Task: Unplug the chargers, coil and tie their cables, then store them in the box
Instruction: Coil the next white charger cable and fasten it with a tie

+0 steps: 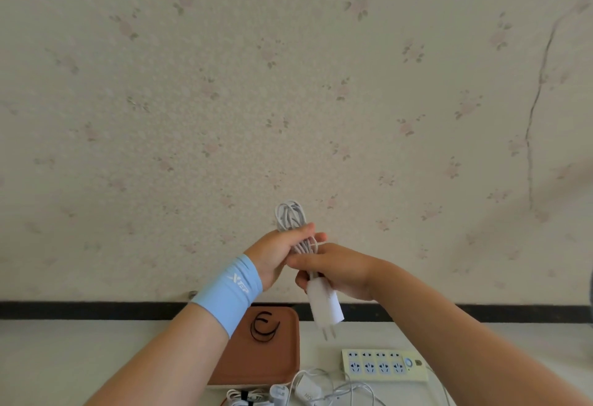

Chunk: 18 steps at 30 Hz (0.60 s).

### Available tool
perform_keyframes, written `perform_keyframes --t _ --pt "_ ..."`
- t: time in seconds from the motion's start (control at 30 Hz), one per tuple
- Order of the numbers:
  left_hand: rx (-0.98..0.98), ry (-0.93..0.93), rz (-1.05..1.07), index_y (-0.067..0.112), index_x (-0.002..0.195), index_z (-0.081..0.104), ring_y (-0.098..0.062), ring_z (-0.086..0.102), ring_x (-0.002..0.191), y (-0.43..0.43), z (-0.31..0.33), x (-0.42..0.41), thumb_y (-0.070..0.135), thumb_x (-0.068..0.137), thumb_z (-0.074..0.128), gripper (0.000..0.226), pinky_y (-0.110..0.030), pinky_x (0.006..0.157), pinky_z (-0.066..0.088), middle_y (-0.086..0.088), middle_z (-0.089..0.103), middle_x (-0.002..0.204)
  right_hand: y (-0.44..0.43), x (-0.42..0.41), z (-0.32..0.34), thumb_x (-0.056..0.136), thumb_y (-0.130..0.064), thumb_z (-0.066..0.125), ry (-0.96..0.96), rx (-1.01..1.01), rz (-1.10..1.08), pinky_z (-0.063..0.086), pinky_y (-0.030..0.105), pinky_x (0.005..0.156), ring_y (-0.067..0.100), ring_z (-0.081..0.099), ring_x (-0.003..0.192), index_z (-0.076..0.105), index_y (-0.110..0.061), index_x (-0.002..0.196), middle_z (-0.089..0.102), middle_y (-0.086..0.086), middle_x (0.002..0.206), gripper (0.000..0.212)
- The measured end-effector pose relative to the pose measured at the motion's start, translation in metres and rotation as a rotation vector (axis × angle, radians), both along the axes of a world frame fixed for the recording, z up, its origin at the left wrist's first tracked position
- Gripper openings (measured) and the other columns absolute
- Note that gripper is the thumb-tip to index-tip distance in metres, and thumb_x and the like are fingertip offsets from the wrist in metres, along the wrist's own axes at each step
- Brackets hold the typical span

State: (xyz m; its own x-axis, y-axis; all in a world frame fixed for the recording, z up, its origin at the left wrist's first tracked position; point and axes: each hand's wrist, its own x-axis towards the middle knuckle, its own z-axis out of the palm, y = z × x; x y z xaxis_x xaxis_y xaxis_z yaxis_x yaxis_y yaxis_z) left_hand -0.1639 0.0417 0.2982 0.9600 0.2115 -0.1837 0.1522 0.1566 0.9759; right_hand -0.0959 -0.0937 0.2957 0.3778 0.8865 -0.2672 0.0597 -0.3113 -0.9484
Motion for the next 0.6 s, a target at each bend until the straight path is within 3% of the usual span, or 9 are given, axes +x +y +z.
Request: perform_keyframes --t 0.13,0.23,0.3,0.4,0.5,0.6 --pt "-0.249 -0.005 -0.008 0.011 0.095 0.052 -0.033 0.063 0.115 0.013 0.003 -0.001 0.027 0.103 0.047 0.019 -0.048 0.109 0.041 -0.015 0.071 0.117 0.001 0.009 -0.005 0.094 -0.033 0.063 0.305 0.064 -0.027 0.049 0.041 0.096 0.024 0.062 0.094 0.064 -0.012 0.118 0.063 0.010 0.105 0.031" --pt "-0.386 -0.020 0.095 0.011 0.087 0.051 -0.025 0.073 0.084 0.020 0.005 -0.002 0.021 0.102 0.049 0.019 -0.042 0.083 0.058 -0.011 0.075 0.090 0.003 0.018 -0.012 0.091 -0.023 0.057 0.392 0.057 -0.044 0.047 0.046 0.096 0.032 0.054 0.103 0.064 -0.010 0.121 0.057 0.014 0.112 0.033" --pt "-0.456 -0.026 0.179 0.011 0.082 0.054 -0.028 0.073 0.072 0.026 0.002 -0.001 0.021 0.101 0.051 0.022 -0.044 0.082 0.057 -0.006 0.069 0.073 0.005 0.023 -0.019 0.090 -0.017 0.053 0.442 0.034 -0.118 0.052 0.045 0.087 0.032 0.059 0.097 0.057 -0.008 0.125 0.057 0.017 0.112 0.036" --pt "-0.491 -0.024 0.232 0.013 0.075 0.052 -0.020 0.056 0.053 0.039 -0.010 0.001 0.026 0.101 0.052 0.029 -0.054 0.090 0.053 -0.002 0.053 0.063 0.012 0.024 -0.026 0.091 -0.005 0.050 0.443 0.020 -0.178 0.057 0.041 0.078 0.031 0.063 0.098 0.036 -0.005 0.146 0.056 0.018 0.124 0.057" --pt "-0.469 0.024 0.245 0.017 0.074 0.049 -0.014 0.041 0.048 0.049 -0.026 0.001 0.030 0.100 0.054 0.030 -0.051 0.083 0.057 0.002 0.044 0.060 0.024 0.023 -0.040 0.094 -0.001 0.053 0.400 -0.012 -0.209 0.058 0.048 0.090 0.034 0.065 0.110 0.041 -0.009 0.137 0.055 0.022 0.136 0.045" --pt "-0.327 0.103 0.291 0.019 0.076 0.049 -0.012 0.036 0.046 0.059 -0.041 -0.001 0.032 0.098 0.059 0.027 -0.037 0.068 0.059 0.004 0.041 0.057 0.036 0.025 -0.060 0.095 -0.004 0.057 0.298 -0.094 -0.193 0.055 0.053 0.098 0.029 0.067 0.114 0.048 -0.018 0.130 0.066 0.014 0.127 0.038"
